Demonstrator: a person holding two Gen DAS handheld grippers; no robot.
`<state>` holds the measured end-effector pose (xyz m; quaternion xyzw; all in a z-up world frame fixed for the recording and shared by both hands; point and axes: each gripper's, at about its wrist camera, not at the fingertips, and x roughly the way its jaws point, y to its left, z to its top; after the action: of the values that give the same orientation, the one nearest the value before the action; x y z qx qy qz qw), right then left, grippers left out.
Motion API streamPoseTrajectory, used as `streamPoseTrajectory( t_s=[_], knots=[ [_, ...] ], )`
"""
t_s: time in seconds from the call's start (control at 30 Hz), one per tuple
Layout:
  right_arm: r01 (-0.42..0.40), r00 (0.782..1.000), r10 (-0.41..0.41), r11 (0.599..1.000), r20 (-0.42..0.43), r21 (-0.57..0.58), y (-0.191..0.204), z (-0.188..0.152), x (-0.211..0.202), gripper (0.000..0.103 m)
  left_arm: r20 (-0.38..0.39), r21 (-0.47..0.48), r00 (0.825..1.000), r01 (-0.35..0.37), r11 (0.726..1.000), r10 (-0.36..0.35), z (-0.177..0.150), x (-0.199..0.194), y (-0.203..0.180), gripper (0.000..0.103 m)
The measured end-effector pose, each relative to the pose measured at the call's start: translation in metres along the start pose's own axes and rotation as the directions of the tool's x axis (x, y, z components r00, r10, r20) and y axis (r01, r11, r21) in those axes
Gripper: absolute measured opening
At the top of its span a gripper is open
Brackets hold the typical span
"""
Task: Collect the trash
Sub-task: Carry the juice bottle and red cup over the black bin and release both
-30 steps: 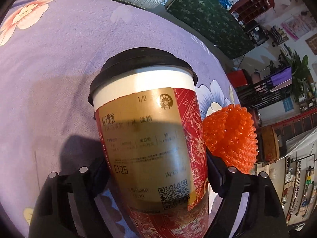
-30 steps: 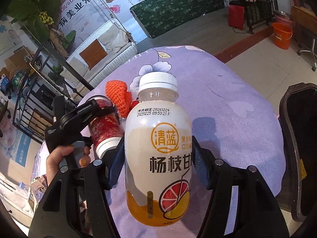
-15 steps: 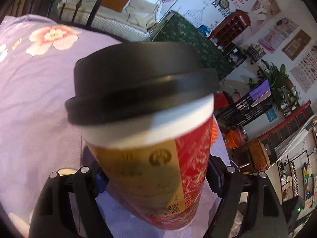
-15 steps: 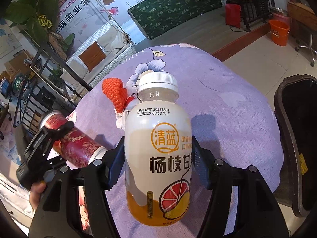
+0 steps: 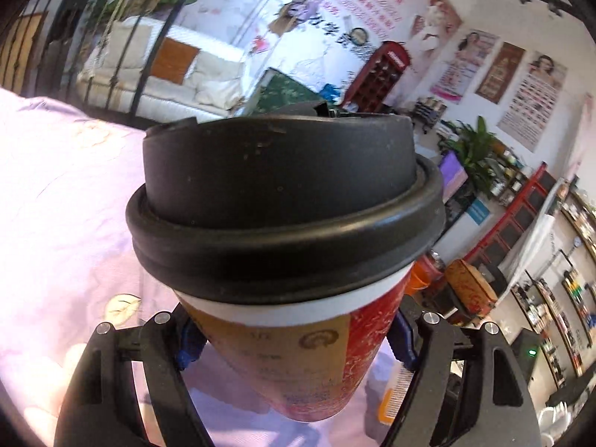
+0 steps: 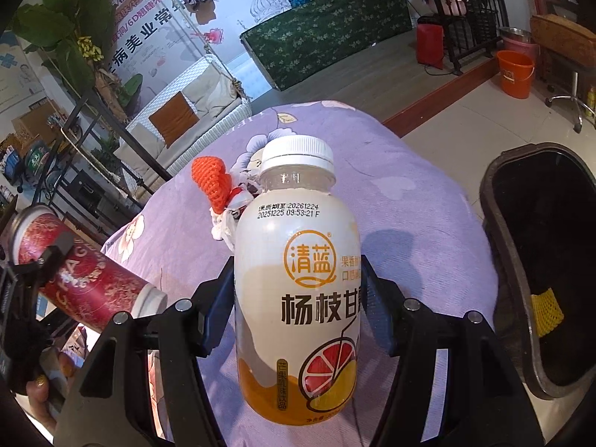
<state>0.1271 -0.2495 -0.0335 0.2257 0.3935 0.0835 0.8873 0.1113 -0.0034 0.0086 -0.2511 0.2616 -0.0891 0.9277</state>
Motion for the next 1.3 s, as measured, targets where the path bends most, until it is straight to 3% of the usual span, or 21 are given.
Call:
streamPoseTrajectory(
  t_s=[0.3,0.6,0.73,0.93,1.17,1.3],
  knots=[
    [0.038,0.998,-0.042,0.997,0.056,0.067,-0.052,-0.005,-0.039,0.062,-0.057,0.099,0.99,0.135,0.986,-0.13,-0.018,0.015,-0.043,0.075],
    [0.167,0.98,-0.184,0.969,0.081,0.181,-0.129,-0.006,-0.069,0.062,-0.169,0.151,0.956,0.264,0.953,-0.238,-0.035,0.038,-0.088,0.075],
    [0.261,0.96,-0.276,0.945,0.054,0.195,-0.163,-0.001,-0.066,0.062,-0.209,0.174,0.94,0.309,0.935,-0.271,-0.038,0.048,-0.109,0.075],
    [0.342,0.939,-0.343,0.908,-0.042,0.241,-0.217,0.002,-0.047,0.062,-0.249,0.214,0.918,0.362,0.908,-0.307,-0.05,0.058,-0.135,0.075],
    [0.435,0.9,-0.419,0.878,-0.119,0.201,-0.236,0.002,-0.017,0.062,-0.297,0.232,0.899,0.396,0.889,-0.323,-0.059,0.071,-0.151,0.075],
    [0.447,0.894,-0.428,0.874,-0.134,0.193,-0.242,0.0,-0.011,0.063,-0.324,0.234,0.89,0.404,0.884,-0.321,-0.063,0.079,-0.156,0.075]
  ],
)
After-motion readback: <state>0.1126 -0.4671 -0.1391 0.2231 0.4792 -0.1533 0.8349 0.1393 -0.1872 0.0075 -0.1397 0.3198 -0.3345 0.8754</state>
